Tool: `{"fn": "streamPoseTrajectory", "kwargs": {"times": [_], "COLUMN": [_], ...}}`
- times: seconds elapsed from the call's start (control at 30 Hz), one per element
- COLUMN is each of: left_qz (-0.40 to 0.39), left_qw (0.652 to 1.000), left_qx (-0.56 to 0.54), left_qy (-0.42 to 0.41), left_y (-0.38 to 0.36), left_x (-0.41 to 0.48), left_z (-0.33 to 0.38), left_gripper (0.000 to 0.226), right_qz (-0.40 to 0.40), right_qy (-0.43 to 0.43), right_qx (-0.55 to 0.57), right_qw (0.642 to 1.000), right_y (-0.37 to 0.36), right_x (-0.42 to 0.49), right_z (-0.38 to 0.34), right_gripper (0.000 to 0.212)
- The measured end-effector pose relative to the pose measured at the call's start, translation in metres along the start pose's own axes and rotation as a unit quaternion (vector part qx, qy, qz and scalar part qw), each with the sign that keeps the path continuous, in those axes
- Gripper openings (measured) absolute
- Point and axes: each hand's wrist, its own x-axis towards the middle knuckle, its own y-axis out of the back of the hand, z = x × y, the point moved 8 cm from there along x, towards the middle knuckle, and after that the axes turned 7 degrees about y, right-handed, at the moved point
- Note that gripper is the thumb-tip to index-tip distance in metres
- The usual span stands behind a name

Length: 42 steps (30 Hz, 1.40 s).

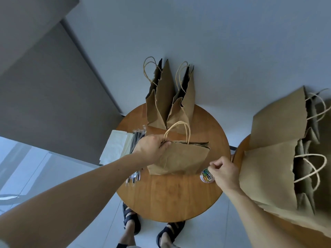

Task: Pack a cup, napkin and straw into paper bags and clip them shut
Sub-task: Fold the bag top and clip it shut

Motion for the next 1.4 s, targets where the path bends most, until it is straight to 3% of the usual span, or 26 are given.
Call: {"fn": "streamPoseTrajectory", "kwargs": {"times": [0.13,0.27,0.37,0.7,1.0,1.1,1.4], "left_qz": [-0.018,-0.039,-0.045,-0.053,-0.044,-0.030,-0.006], "left_qw": [1.000,0.999,0.999,0.999,0.999,0.999,0.996], "left_qx": [-0.004,-0.005,-0.006,0.005,-0.007,0.001,-0.056], "left_qy": [0.009,0.013,0.005,-0.001,-0.017,-0.036,-0.076], "left_y": [0.000,-0.001,0.001,0.001,0.002,0.003,0.010], "left_x": [0.002,0.000,0.000,0.002,0.003,0.002,-0.006], "left_z": [0.000,0.000,0.001,0.001,-0.001,-0.001,0.004], "left_gripper": [0.021,0.019,0.019,0.024,0.024,0.025,0.020], "right_qz": [-0.010,-0.058,-0.062,-0.036,-0.050,-0.053,-0.076], "right_qy": [0.069,0.084,0.066,0.053,0.066,0.082,0.161], "right_qx": [0.126,0.305,0.353,0.300,0.295,0.285,0.096], "right_qw": [0.990,0.947,0.931,0.952,0.952,0.953,0.979], "right_y": [0.008,0.001,-0.008,-0.022,-0.030,-0.030,-0.034], "right_x": [-0.011,-0.020,-0.019,-0.004,0.002,0.004,0.009], "right_z": [-0.067,-0.126,-0.146,-0.154,-0.160,-0.164,-0.174], "right_gripper": [0.015,0.008,0.010,0.017,0.011,0.025,0.010]}}
